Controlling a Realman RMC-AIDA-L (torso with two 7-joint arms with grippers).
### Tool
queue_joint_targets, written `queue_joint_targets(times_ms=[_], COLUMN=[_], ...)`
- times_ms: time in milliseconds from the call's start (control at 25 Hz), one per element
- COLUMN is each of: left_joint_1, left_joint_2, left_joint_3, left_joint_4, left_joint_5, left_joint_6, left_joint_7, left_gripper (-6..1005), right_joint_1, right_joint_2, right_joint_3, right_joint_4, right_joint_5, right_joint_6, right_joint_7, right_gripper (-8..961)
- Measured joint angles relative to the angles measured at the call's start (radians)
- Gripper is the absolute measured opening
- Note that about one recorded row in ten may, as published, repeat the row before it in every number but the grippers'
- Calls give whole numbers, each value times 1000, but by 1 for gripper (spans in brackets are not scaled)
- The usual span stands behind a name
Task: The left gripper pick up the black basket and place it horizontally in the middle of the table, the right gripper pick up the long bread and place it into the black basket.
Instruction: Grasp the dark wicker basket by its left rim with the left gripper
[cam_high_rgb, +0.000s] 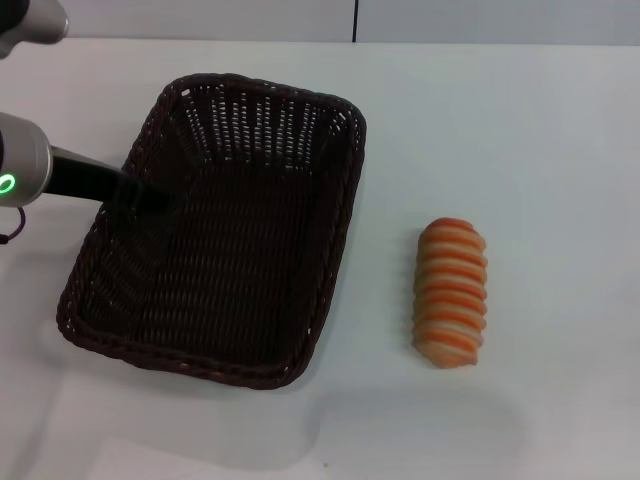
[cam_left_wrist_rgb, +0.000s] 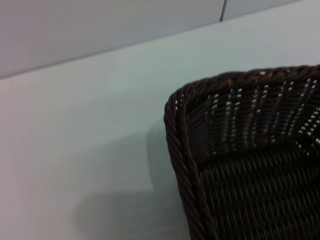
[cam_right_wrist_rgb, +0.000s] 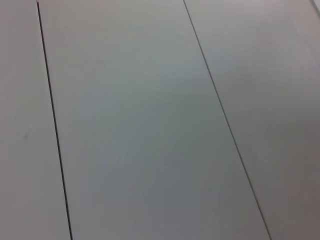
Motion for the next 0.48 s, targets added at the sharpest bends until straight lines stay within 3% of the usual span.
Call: queue_joint_targets(times_ms=[240,480], left_joint_1=[-14,-5], left_joint_2=[1,3], left_joint_3=[-3,20], left_joint_4=[35,-13], left_joint_5=[4,9], left_joint_6=[8,2], left_joint_7=[-7,9], left_gripper=[707,704], right_joint_1=[-3,-9], right_joint_2=[-1,-1], right_joint_3=[0,0], right_joint_4=[0,5], right_joint_5=[0,0], right_joint_6=[-3,-8], right_joint_7=[0,0], right_gripper=[823,820])
